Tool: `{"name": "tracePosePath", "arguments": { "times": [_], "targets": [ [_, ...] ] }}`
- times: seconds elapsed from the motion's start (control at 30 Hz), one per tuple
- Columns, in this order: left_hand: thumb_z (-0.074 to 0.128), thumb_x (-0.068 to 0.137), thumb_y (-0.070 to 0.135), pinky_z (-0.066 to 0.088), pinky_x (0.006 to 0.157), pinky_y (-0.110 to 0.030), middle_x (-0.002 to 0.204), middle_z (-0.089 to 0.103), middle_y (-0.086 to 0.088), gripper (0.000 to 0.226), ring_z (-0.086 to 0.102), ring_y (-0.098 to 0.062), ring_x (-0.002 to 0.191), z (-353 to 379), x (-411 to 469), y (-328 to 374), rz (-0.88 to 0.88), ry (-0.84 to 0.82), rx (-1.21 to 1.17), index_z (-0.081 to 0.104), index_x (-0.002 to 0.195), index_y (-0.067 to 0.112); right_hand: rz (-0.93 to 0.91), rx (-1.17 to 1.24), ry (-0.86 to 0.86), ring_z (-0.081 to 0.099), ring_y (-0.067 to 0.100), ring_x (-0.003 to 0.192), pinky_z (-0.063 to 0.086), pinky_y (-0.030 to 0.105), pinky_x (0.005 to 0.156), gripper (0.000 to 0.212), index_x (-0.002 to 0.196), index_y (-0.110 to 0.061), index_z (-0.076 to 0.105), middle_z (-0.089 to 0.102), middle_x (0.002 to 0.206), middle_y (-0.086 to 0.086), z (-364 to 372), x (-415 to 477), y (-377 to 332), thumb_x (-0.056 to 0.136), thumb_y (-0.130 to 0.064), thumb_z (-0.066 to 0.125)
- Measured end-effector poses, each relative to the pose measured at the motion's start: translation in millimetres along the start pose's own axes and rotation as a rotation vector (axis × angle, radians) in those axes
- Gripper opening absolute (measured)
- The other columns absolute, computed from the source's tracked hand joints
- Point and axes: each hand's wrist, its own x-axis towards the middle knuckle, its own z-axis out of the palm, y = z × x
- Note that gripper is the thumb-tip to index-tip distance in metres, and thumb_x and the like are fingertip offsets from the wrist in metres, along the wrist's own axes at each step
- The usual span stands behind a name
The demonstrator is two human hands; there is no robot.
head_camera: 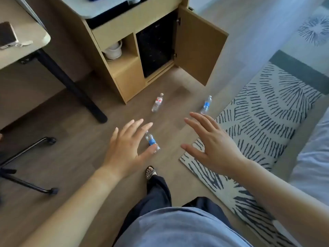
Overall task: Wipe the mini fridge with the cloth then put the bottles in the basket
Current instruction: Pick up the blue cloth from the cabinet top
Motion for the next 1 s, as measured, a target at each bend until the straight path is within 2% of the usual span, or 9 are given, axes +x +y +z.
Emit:
{"name": "tracePosePath", "arguments": {
  "times": [0.07,0.2,0.43,0.6,0.73,0.87,1.0],
  "targets": [
    [0.021,0.081,0.072,0.017,0.113,-0.053,0.152,0.031,0.006,0.073,0.019,-0.014,0.143,-17.5,24.0,-17.8,-0.043,0.018,-0.024,0.036,0.142,0.036,0.016,0.025,0.001,0.013,0.012,0.141,0.027,0.036,0.109,0.069,0.145,-0.030,0.026,0.021,0.153,-0.010,-8.9,33.1,-2.3,0.087,-0.065,0.039],
    [0.024,0.083,0.070,0.022,0.111,-0.055,0.150,0.035,0.004,0.070,0.024,-0.016,0.142,-46.4,75.4,-48.9,-0.013,0.094,-0.012,0.039,0.141,0.034,0.009,-0.016,0.047,0.012,0.011,0.141,0.027,0.036,0.109,0.069,0.145,-0.034,0.023,0.019,0.153,-0.012,-31.4,98.3,-8.7,0.086,-0.067,0.035],
    [0.021,0.085,0.072,0.020,0.112,-0.055,0.151,0.033,0.004,0.070,0.022,-0.015,0.142,-66.9,156.7,-75.8,0.039,0.083,-0.005,0.037,0.142,0.034,0.012,0.000,0.130,0.018,0.011,0.140,0.029,0.033,0.107,0.069,0.144,-0.030,0.029,0.025,0.151,-0.009,-50.5,176.4,6.2,0.087,-0.068,0.033],
    [0.017,0.084,0.074,0.017,0.113,-0.055,0.152,0.031,0.005,0.073,0.020,-0.014,0.143,-60.3,219.4,-76.6,0.020,0.030,-0.002,0.035,0.143,0.036,0.042,-0.002,0.119,0.020,0.013,0.140,0.030,0.034,0.107,0.072,0.144,-0.029,0.030,0.026,0.151,-0.009,-59.8,226.8,52.0,0.085,-0.069,0.029],
    [0.017,0.084,0.073,0.016,0.113,-0.054,0.153,0.029,0.006,0.072,0.018,-0.013,0.143,-58.1,282.3,-77.2,-0.045,0.031,0.013,0.033,0.143,0.037,0.009,0.037,0.079,0.016,0.011,0.140,0.028,0.033,0.108,0.070,0.145,-0.030,0.028,0.024,0.152,-0.010,-71.3,290.4,97.3,0.086,-0.067,0.035],
    [0.017,0.083,0.072,0.017,0.114,-0.052,0.154,0.027,0.007,0.072,0.017,-0.012,0.144,-58.7,355.8,-72.0,-0.172,0.032,0.019,0.031,0.145,0.038,-0.074,0.055,0.032,0.017,0.012,0.140,0.030,0.036,0.109,0.068,0.145,-0.028,0.029,0.025,0.152,-0.009,-92.0,370.4,141.3,0.087,-0.062,0.037],
    [0.013,0.082,0.073,0.016,0.115,-0.051,0.155,0.024,0.008,0.073,0.014,-0.011,0.144,-60.3,423.2,-53.9,-0.244,0.002,0.027,0.026,0.146,0.039,-0.163,0.054,-0.040,0.020,0.014,0.139,0.029,0.035,0.109,0.070,0.144,-0.028,0.030,0.027,0.151,-0.008,-117.2,437.6,184.1,0.087,-0.068,0.030]
  ]
}}
